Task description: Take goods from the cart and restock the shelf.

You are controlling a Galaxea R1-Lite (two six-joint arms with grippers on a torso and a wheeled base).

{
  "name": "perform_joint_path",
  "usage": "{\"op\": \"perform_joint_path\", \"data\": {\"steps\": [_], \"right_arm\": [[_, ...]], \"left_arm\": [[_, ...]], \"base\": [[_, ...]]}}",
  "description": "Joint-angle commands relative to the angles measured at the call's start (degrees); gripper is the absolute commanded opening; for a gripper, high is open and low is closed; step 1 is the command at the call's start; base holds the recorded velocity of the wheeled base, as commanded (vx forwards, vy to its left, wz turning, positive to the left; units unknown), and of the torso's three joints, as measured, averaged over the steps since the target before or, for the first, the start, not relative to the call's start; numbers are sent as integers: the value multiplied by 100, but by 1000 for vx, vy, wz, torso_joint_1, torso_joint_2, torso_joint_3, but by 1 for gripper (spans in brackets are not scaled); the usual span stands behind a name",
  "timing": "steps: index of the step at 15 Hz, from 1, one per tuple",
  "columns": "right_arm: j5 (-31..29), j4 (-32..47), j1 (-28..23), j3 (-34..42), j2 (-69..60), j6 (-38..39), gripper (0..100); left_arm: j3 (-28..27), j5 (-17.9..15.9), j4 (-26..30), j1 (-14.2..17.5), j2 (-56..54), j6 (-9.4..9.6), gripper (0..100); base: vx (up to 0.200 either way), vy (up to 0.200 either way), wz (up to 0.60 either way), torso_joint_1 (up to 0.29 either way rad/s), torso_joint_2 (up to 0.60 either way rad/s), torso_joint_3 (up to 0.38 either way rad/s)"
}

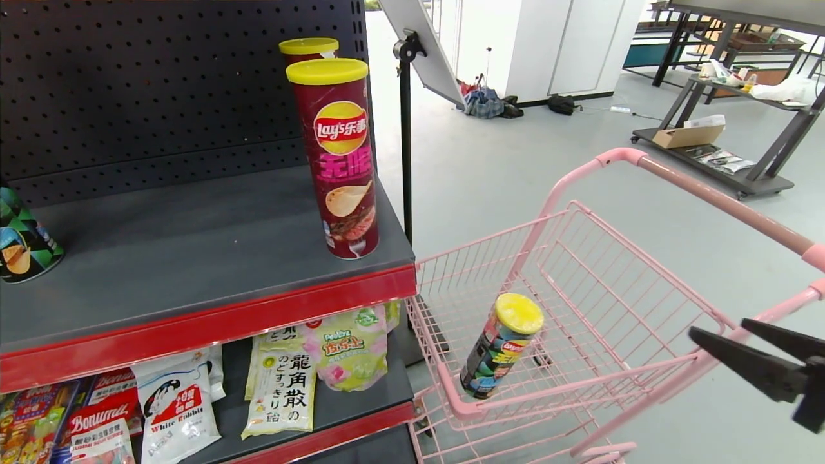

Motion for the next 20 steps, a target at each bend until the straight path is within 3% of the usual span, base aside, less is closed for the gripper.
{"op": "perform_joint_path", "data": {"steps": [1, 3, 8, 14, 20], "right_arm": [[175, -1177, 414, 341, 2297, 111, 100], [430, -1239, 695, 394, 2570, 67, 100], [430, -1274, 1073, 279, 3106, 67, 100], [422, -1291, 1178, -520, 4160, 58, 100], [395, -2662, 1337, -740, 5373, -12, 100]], "left_arm": [[0, 0, -1, 1, 0, 1, 100], [0, 0, -1, 1, 0, 1, 100], [0, 0, -1, 1, 0, 1, 100], [0, 0, -1, 1, 0, 1, 100], [0, 0, -1, 1, 0, 1, 100]], "base": [[0, 0, 0, 0, 0, 0], [0, 0, 0, 0, 0, 0], [0, 0, 0, 0, 0, 0], [0, 0, 0, 0, 0, 0], [0, 0, 0, 0, 0, 0]]}}
